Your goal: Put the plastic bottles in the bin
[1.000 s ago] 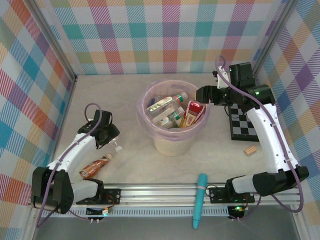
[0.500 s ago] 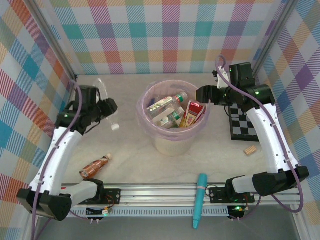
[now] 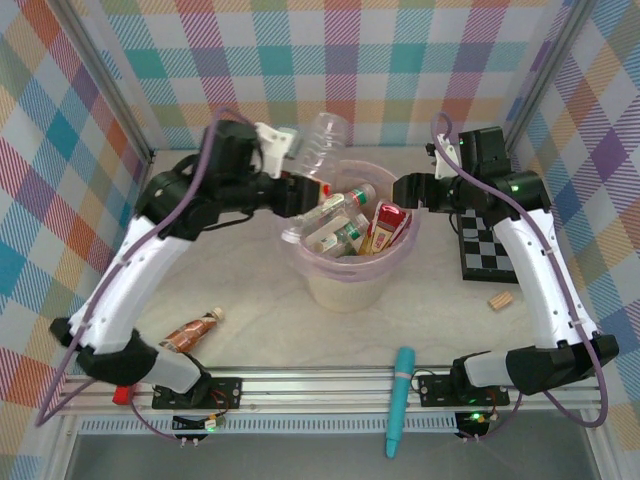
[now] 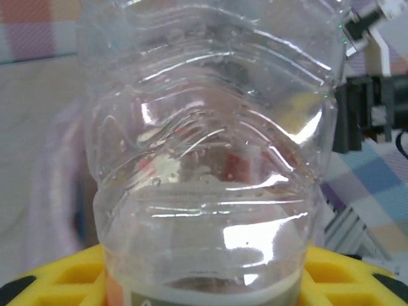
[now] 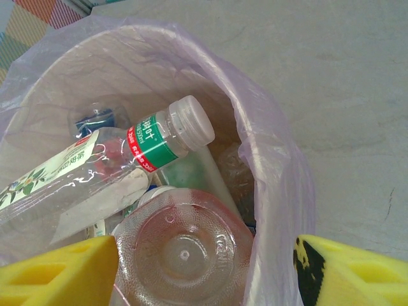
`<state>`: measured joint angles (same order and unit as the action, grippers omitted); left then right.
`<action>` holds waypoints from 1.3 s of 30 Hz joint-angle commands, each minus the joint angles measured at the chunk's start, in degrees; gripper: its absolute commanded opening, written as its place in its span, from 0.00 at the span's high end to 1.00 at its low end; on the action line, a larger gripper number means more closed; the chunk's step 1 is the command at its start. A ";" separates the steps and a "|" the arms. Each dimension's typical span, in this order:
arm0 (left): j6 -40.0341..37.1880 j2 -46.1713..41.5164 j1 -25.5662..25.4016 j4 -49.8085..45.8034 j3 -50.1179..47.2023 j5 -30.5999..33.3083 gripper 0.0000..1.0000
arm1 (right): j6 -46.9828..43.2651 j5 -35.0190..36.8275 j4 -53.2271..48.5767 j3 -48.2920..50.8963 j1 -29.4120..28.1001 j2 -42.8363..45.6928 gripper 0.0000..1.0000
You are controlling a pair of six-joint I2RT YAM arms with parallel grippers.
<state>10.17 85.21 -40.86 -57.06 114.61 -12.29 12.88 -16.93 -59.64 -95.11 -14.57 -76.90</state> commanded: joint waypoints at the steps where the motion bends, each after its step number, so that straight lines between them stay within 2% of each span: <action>1: -1.54 3.90 -2.09 -2.44 2.93 0.59 0.58 | 0.58 0.47 -0.90 0.80 0.35 1.68 0.27; 3: -1.12 5.63 -3.37 -0.83 3.12 -0.18 0.57 | 0.57 0.66 -0.89 0.89 0.37 1.85 0.27; 8: -1.41 11.31 -5.45 -5.11 7.25 3.24 0.51 | 0.49 0.75 -0.67 0.55 0.32 2.02 0.27; 11: -1.47 12.63 -6.28 -5.60 7.55 2.31 0.41 | 0.42 0.94 -0.61 0.02 0.33 1.97 0.27; 14: -1.39 12.32 -6.51 -5.06 7.43 4.03 0.28 | 0.39 0.85 -0.57 -0.81 0.39 1.76 0.27; 20: -0.82 9.60 -6.55 -0.94 6.46 4.03 0.20 | 0.47 -0.05 0.28 -3.45 0.35 1.24 0.27; 23: -0.05 8.42 -6.52 2.79 4.47 5.72 0.24 | 0.82 -1.87 1.10 -5.04 0.26 0.56 0.27; 28: 2.76 8.22 -6.58 11.77 -0.80 9.23 0.45 | 1.61 -2.98 2.38 -5.30 0.09 0.39 0.28; 34: 4.06 7.73 -6.51 21.81 -4.06 13.60 0.54 | 1.69 -4.13 2.07 -3.30 0.09 0.70 0.28; 36: 4.94 7.59 -6.51 24.82 -5.23 13.49 0.58 | 1.63 -3.91 2.10 -2.68 0.07 1.01 0.28; 39: 5.79 9.09 -6.51 25.54 -5.54 12.74 0.60 | 1.79 -3.90 2.13 -2.45 0.07 1.14 0.28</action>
<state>14.41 94.04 -46.81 -36.80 109.43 -0.34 14.26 -19.57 -58.24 -98.15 -14.57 -76.29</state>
